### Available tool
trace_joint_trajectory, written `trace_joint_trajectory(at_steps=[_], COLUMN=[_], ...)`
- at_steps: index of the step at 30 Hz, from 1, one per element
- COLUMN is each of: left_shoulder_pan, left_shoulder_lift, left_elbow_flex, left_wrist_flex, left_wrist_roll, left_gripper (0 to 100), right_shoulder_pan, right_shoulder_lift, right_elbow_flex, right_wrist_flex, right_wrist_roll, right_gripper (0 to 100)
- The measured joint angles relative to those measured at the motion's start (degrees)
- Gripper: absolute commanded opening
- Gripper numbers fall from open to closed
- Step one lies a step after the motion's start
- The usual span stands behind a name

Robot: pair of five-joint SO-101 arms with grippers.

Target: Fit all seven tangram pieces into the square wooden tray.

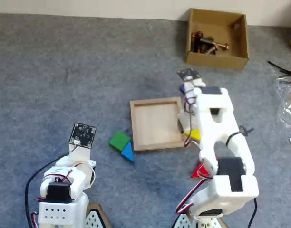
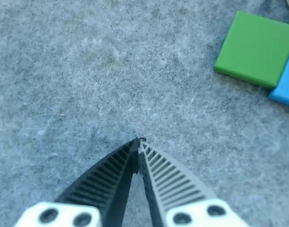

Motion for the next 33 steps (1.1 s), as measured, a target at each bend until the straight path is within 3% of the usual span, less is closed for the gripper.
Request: trace_joint_trajectory(at_steps=[12, 26, 33], left_shoulder_pan=[0.0, 0.0, 0.0], left_shoulder_lift=[0.0, 0.0, 0.0], left_elbow_flex=[0.0, 0.0, 0.0], left_wrist_flex=[0.0, 0.0, 0.0], left_wrist_roll=[0.0, 0.0, 0.0], left_gripper=[1, 1, 1], right_shoulder_pan=[-9.05, -10.46, -12.75], right_shoulder_lift=[0.0, 0.09, 0.09], right_elbow_flex=[-7.21, -3.16, -0.35], right_wrist_flex=[5.45, -6.07, -8.0], right_wrist_roll=[0.0, -20.13, -22.59], right_gripper=[4.1, 4.0, 3.9])
